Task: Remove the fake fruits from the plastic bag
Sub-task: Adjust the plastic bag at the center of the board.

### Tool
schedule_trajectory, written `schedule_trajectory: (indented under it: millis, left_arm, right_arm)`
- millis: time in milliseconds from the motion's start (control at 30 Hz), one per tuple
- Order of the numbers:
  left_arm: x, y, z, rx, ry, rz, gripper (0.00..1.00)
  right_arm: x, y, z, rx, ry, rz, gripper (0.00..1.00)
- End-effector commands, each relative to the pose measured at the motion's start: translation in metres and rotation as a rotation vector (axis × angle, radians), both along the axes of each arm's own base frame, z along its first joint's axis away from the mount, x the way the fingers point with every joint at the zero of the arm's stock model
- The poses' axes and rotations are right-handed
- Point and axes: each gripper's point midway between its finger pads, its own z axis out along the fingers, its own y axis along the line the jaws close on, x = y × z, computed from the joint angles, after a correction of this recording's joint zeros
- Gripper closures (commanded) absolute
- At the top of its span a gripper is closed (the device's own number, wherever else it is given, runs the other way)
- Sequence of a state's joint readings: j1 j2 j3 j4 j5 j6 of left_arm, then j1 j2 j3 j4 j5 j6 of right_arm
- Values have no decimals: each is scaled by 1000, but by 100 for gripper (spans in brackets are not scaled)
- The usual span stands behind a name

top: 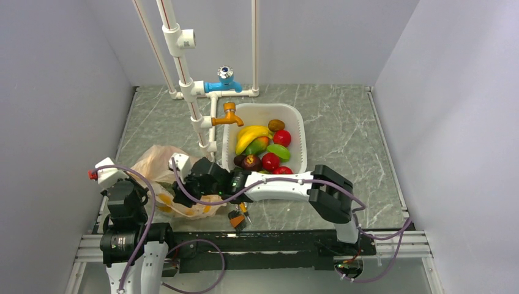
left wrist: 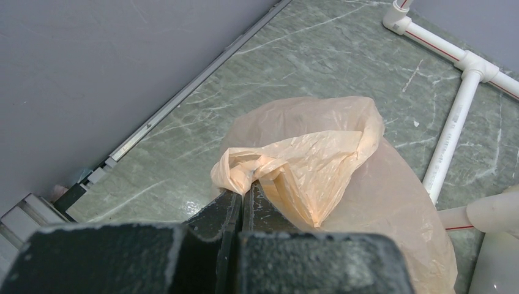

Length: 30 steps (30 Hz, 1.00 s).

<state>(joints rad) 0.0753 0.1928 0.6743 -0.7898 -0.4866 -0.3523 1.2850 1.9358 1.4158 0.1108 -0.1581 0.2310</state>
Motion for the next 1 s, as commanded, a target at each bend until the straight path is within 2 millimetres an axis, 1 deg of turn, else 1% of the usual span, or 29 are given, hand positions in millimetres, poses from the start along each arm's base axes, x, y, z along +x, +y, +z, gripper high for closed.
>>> schedule_trajectory:
  millis: [0,33,100,167,200,300,367,400,433,500,600,700,767,800,833,967]
  left_arm:
    - [1,4,10,17,-19,16,100]
    - [1,4,9,18,-16,15,100]
    - [1,4,9,18,-13,16,100]
    - [2,3,9,17,-11,11,100]
    - [2,3,8,17,-7,10,100]
    - [3,2,9,17,-10,4,100]
    - [4,2,9,17,-11,0,100]
    - [4,2,9,17,-10,-2,100]
    - [4,2,9,17,-8,-1,100]
    - [4,2,9,16,-6,1,100]
    - [4,2,8,16,-3,1,100]
    - [5,1,7,15,2,-4,100]
    - [5,1,7,14,3,-6,100]
    - [5,1,7,14,3,-5,100]
    - [5,1,7,14,2,-6,100]
    - [6,0,7,15,4,-12,100]
  right_arm:
    - [24,25,8,23,-111,-55,67]
    - [34,26,3,-1,-136,-87,71]
    - [46,23,-6,-40,-183,-137,75]
    - [51,21,-11,-63,-205,-153,76]
    - [49,22,-13,-70,-206,-145,76]
    - [25,29,-16,-57,-185,-76,76]
    - [2,37,-17,-26,-122,-4,79]
    - [-14,41,-19,-4,-70,53,79]
    - [-24,44,-21,15,-28,85,79]
    - [-36,50,-28,29,42,124,84]
    - [-45,56,-37,16,86,158,89]
    - [-47,54,-46,-5,88,170,90]
    - [-39,50,-45,-24,60,130,89]
    - [-33,47,-41,-27,45,102,89]
    - [-26,43,-36,-26,26,75,87]
    - [-5,26,-14,-7,-23,3,71]
